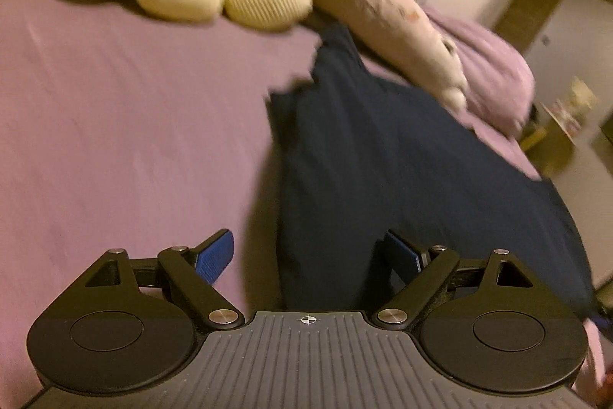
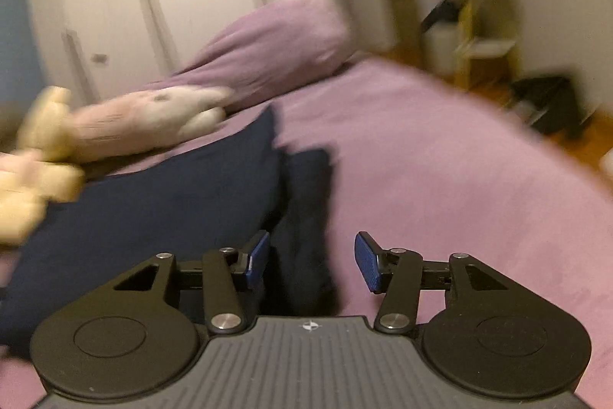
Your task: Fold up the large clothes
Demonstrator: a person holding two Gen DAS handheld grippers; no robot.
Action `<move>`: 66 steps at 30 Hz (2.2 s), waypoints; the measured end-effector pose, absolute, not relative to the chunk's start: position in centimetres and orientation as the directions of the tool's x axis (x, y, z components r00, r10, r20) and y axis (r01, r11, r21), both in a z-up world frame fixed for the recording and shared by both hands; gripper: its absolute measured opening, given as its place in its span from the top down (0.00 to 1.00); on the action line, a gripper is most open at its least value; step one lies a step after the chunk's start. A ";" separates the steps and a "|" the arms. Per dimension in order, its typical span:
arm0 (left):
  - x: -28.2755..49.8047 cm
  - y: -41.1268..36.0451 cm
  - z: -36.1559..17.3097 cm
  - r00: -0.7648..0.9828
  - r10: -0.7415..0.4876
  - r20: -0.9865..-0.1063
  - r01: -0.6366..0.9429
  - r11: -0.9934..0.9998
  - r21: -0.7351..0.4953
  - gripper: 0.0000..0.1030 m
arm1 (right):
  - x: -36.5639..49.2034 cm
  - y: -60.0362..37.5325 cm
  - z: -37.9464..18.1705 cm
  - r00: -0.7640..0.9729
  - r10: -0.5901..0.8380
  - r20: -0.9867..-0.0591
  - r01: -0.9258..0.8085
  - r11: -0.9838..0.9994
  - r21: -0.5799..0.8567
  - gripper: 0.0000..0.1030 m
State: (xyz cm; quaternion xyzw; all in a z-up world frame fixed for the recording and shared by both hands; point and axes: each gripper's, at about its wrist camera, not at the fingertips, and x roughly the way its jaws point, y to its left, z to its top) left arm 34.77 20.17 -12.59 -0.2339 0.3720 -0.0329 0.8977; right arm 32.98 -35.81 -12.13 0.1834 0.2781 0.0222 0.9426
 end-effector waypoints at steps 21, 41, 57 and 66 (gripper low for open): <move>36.8 19.8 -11.8 0.676 -0.416 -0.608 -0.036 0.806 -0.591 0.65 | 37.3 -35.8 -13.7 0.697 0.443 -0.564 -0.072 0.825 0.560 0.86; 16.3 24.4 -8.0 0.618 -0.324 -0.717 -0.153 0.845 -0.513 0.54 | 18.5 -37.8 -10.6 0.606 0.503 -0.616 0.044 0.752 0.657 0.72; 30.5 7.7 -7.9 0.809 -0.101 -0.579 -0.056 0.967 -0.247 0.16 | 30.2 -15.1 -8.5 0.782 0.253 -0.570 -0.250 0.965 0.085 0.89; 35.3 7.7 -14.2 0.773 0.139 -0.619 -0.194 0.981 -0.022 0.08 | 35.4 -12.5 -15.1 0.765 0.262 -0.589 -0.252 0.962 0.101 0.93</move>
